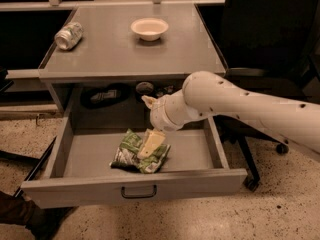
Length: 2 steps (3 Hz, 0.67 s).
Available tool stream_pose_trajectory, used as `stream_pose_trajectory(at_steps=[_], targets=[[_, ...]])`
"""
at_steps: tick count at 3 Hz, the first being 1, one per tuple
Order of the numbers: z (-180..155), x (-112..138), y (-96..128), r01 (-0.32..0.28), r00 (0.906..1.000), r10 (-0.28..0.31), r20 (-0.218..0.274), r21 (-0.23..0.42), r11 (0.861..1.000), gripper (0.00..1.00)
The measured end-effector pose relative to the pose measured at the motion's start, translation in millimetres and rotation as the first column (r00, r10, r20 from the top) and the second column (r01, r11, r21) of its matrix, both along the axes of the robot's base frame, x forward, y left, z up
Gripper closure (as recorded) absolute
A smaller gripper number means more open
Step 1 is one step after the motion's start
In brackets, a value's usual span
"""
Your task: Pick green jalapeno chip bag from top drawer and place on counter
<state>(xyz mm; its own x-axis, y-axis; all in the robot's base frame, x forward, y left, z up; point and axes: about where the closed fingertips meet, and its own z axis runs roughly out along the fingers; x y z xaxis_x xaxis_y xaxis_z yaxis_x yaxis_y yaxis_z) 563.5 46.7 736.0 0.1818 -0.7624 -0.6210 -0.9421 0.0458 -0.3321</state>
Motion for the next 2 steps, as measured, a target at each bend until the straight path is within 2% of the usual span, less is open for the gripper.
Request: stream_pose_trajectory(at_steps=[1,2], targets=[[-32.4,12.6,6.1,0.032,0.9995,-0.032,0.005,0.023,0.999,0.0],[-67.9,18.8,11.5,0.087,0.9961,-0.086,-0.021,0.077,0.993,0.0]])
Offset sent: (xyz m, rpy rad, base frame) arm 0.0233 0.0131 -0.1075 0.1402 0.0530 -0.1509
